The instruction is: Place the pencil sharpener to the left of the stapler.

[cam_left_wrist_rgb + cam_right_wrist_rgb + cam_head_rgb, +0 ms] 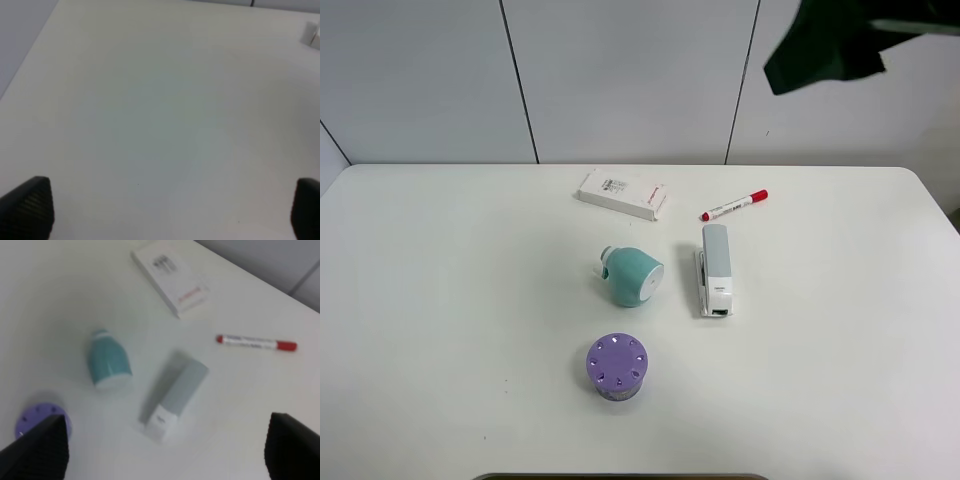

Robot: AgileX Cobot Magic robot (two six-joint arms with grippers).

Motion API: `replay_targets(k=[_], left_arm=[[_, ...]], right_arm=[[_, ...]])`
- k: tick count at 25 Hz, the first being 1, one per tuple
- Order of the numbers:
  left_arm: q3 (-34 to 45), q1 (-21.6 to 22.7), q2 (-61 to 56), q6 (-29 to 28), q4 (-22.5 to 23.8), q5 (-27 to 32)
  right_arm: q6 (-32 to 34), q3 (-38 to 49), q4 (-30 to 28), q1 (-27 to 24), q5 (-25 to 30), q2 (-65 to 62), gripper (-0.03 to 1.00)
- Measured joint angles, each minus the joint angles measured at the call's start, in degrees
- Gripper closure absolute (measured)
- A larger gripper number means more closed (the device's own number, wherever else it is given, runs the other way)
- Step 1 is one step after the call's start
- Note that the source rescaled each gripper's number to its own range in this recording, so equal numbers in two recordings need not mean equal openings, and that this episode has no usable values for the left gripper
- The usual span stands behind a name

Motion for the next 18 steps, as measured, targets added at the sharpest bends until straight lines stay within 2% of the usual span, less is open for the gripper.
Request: replay_targets(k=[5,7,13,18], left_arm=[[0.00,0.00,0.00,0.00,0.00,0.00],[0.00,0.00,0.00,0.00,0.00,0.00],[0.00,0.00,0.00,0.00,0.00,0.00],[0.00,0.00,0.00,0.00,0.00,0.00]], right_arm=[[1.85,14.03,-1.23,-0.26,0.07,-9.99,0.17],[2.59,19.47,-1.16,-2.10,0.07,-14.63,0.17],[3.06,34.72,-1.20,-14.79,-2.08,-29.01,0.17],[3.08,42.96,-0.73,-24.39,-4.94,-42.51,0.17]])
